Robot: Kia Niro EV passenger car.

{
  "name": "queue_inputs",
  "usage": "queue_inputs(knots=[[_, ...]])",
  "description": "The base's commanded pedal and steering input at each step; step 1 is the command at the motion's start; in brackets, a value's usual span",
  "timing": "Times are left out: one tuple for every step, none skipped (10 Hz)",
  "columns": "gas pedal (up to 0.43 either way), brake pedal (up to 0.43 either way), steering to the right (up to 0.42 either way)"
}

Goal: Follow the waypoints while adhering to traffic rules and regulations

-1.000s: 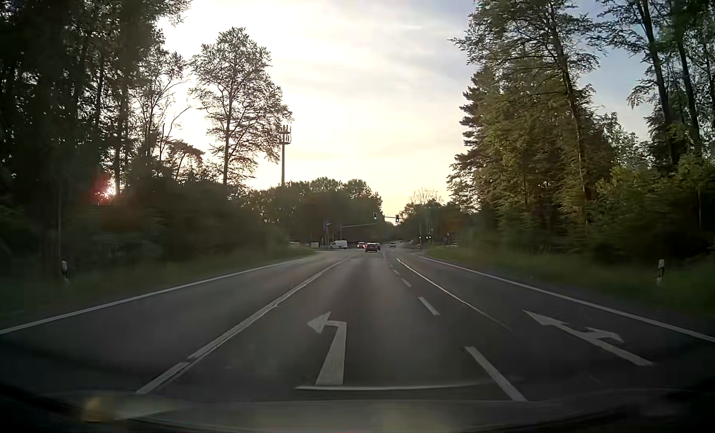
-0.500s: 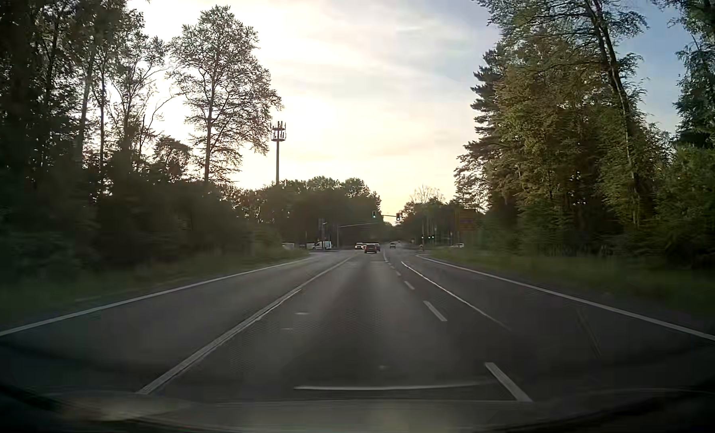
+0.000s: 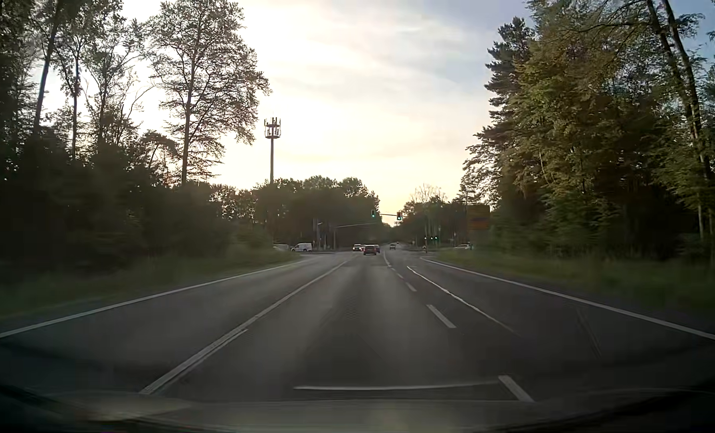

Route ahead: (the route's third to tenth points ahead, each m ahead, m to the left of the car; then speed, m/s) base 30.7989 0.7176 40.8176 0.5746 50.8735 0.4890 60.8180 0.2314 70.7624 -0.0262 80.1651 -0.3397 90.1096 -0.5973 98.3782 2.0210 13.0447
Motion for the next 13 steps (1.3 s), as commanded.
queue_inputs(knots=[[0.000, 0.165, 0.003], [0.000, 0.159, 0.003], [0.000, 0.159, 0.003], [0.000, 0.159, 0.003], [0.000, 0.159, 0.003], [0.000, 0.159, 0.003], [0.000, 0.159, 0.003], [0.000, 0.159, 0.003], [0.000, 0.159, 0.003], [0.000, 0.159, 0.003], [0.000, 0.159, 0.003], [0.000, 0.165, 0.003], [0.000, 0.159, 0.003]])
